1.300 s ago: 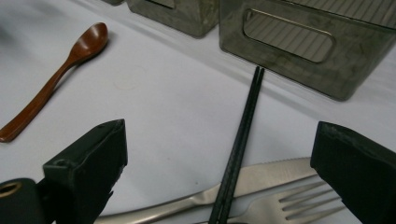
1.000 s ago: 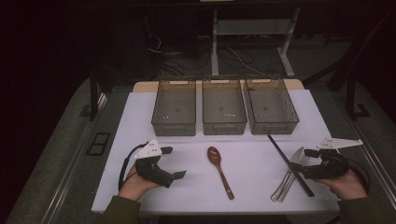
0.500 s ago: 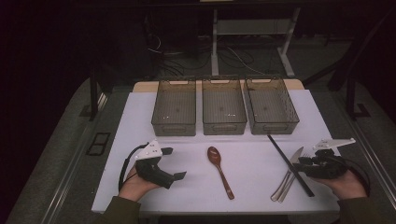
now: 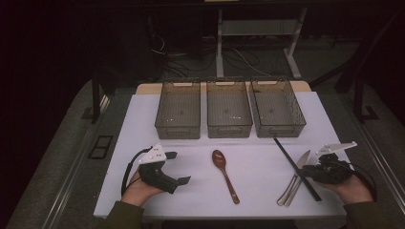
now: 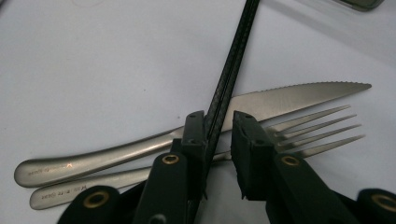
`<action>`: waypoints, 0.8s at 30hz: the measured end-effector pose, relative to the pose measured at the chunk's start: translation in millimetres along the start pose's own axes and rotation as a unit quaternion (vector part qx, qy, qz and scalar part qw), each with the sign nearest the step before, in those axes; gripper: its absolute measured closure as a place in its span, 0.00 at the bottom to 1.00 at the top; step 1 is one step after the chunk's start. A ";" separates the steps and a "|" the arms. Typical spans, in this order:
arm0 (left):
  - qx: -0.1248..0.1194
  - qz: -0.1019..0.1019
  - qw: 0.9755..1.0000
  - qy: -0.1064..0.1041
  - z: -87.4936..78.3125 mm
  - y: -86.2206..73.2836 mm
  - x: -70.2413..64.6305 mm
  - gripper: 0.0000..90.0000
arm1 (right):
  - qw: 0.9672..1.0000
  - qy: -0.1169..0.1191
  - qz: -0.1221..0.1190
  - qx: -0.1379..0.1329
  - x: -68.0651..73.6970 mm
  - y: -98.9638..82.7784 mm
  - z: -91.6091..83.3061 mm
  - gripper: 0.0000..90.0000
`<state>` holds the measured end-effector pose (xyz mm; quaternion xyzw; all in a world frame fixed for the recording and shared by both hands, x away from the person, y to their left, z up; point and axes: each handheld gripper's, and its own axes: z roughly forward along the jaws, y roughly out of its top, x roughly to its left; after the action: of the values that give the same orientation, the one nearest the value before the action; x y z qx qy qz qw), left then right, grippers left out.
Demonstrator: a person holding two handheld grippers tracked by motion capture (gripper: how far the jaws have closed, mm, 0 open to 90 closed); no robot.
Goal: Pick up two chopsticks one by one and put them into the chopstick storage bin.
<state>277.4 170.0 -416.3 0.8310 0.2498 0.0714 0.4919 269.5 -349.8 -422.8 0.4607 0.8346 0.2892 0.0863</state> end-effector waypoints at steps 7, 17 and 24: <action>0.002 0.000 1.000 -0.001 0.4 -0.1 0.1 0.00 | 1.000 0.002 0.002 0.009 -0.3 -0.5 1.9 0.85; 0.002 -0.001 1.000 -0.002 0.9 -0.3 -0.1 0.00 | 1.000 -0.007 0.004 0.013 -4.0 -1.5 3.6 0.87; 0.003 -0.001 1.000 -0.003 1.5 -0.6 -0.1 0.00 | 1.000 -0.017 0.008 0.006 -6.9 -0.7 7.2 0.88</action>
<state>277.7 169.0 -417.5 0.8324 0.2493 0.0672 0.4903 275.8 -352.8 -430.0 0.4728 0.8310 0.2771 0.0951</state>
